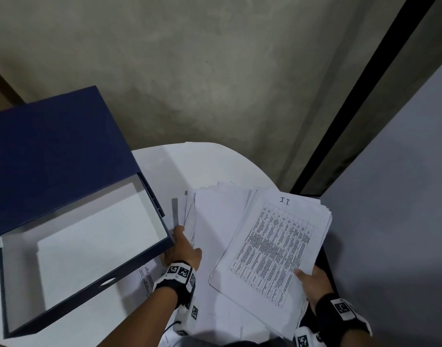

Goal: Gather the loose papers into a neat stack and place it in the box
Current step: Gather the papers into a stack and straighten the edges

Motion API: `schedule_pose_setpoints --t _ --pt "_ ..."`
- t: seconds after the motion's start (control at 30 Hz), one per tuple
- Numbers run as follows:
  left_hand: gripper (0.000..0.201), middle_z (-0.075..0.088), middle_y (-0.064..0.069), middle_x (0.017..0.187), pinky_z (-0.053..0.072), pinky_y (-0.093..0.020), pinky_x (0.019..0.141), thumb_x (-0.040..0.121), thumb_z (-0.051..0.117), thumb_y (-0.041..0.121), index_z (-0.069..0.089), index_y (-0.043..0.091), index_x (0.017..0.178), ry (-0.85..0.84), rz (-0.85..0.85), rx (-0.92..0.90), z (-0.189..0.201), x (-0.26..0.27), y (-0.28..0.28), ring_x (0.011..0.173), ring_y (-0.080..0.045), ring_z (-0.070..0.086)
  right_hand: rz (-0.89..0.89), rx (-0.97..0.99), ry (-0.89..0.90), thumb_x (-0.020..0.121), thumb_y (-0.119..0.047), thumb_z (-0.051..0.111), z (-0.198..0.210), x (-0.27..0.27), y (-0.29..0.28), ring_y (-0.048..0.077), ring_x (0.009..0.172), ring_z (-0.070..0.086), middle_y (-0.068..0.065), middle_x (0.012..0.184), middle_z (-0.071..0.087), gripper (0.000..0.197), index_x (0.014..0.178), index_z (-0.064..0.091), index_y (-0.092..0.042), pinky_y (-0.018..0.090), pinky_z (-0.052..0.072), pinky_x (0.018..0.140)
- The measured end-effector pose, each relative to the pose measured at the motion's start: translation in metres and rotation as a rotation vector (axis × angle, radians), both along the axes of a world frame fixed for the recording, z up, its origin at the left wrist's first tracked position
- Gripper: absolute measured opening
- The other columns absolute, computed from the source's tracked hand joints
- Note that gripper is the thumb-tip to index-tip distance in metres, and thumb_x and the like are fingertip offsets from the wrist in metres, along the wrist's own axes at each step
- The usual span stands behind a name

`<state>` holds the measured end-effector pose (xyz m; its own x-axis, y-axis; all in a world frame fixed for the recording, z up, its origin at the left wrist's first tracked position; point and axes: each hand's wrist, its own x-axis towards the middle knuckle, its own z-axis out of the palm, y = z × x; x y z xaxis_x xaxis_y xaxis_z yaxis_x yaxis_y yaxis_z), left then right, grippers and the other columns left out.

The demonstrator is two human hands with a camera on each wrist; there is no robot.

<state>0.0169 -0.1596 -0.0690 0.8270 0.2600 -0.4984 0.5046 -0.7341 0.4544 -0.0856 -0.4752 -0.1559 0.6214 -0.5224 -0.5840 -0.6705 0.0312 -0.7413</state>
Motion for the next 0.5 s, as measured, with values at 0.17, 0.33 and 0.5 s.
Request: schedule_pose_setpoints --t 0.17,0.33,0.5 --pt "0.044 0.063 -0.009 0.118 0.052 -0.033 0.081 0.089 0.060 0.026 0.043 0.014 0.128 0.041 -0.002 -0.108 -0.001 0.008 0.004 0.099 -0.032 0.064 0.028 0.007 0.001 0.091 -0.008 0.062 0.001 0.001 0.002 0.031 0.101 0.066 0.003 0.101 0.070 0.025 0.115 0.066 -0.011 0.054 0.049 0.099" --pt "0.035 0.062 -0.009 0.124 0.042 -0.026 0.085 0.101 0.036 0.027 0.058 0.008 0.120 -0.026 -0.112 0.013 0.004 0.009 -0.004 0.112 -0.027 0.059 0.047 -0.009 -0.007 0.092 -0.006 0.060 0.010 0.002 0.006 0.030 0.101 0.064 0.005 0.101 0.068 0.024 0.114 0.064 -0.014 0.050 0.048 0.101" --pt "0.028 0.066 -0.011 0.113 0.040 -0.023 0.075 0.102 0.034 0.020 0.058 0.011 0.113 -0.124 -0.186 0.074 0.026 0.010 -0.010 0.091 -0.021 0.057 0.052 -0.018 0.008 0.092 -0.005 0.060 0.011 0.001 0.006 0.031 0.099 0.065 0.007 0.102 0.069 0.025 0.117 0.065 -0.009 0.051 0.048 0.100"
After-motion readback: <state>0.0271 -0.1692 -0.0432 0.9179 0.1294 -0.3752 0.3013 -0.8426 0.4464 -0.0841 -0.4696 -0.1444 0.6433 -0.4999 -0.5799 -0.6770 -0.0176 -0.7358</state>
